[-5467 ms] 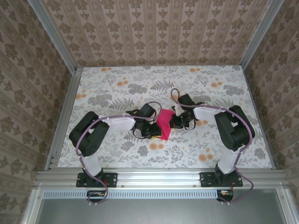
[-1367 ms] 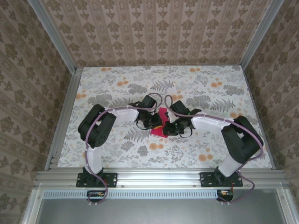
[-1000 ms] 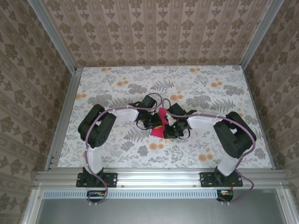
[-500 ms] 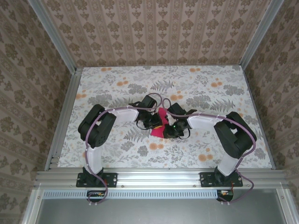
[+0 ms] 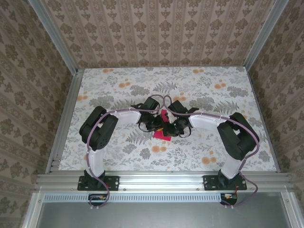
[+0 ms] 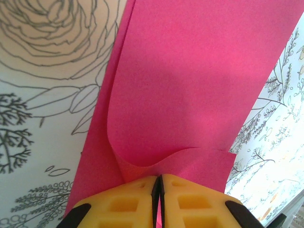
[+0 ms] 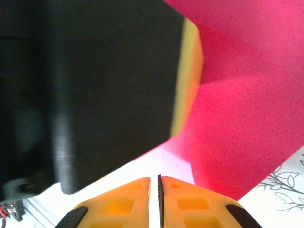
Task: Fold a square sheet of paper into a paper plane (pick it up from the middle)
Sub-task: Fold the triangle a second time at the center of the table.
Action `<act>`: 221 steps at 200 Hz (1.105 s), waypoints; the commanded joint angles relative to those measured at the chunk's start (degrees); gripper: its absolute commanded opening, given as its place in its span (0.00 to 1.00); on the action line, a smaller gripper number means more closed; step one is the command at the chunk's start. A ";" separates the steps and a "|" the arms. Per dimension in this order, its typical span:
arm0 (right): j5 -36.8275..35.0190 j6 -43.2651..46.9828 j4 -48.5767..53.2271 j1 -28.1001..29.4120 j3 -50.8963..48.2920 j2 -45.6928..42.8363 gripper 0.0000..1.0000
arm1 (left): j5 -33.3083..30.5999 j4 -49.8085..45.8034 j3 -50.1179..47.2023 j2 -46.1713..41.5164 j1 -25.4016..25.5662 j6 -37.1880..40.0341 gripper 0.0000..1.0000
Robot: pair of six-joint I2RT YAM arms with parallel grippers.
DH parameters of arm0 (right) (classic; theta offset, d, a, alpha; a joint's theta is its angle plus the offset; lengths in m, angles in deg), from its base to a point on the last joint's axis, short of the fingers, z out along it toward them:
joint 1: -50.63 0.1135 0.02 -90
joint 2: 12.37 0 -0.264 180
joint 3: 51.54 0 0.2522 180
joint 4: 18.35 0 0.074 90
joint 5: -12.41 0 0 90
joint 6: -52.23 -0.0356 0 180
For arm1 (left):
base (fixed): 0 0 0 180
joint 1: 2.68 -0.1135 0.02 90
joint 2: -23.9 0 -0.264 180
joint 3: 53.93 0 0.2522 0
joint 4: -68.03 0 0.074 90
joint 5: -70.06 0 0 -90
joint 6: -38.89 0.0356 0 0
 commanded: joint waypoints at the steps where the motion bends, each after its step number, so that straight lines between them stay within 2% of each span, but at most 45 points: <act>1: -1.94 1.26 3.26 0.21 0.92 2.06 0.15 | -3.44 -6.85 -2.27 3.85 0.28 -0.03 0.14; 139: -2.32 2.24 5.01 0.26 -3.75 2.37 0.14 | -3.96 -7.48 -2.41 3.92 0.01 -0.18 0.14; 194: 2.26 2.61 6.27 0.14 -7.83 -1.74 0.14 | -3.71 -6.93 -2.75 3.83 -0.08 -0.03 0.14; 221: 4.62 -2.21 0.14 0.12 -6.88 -7.42 0.14 | -3.35 -6.45 -2.65 3.83 -0.08 -0.02 0.14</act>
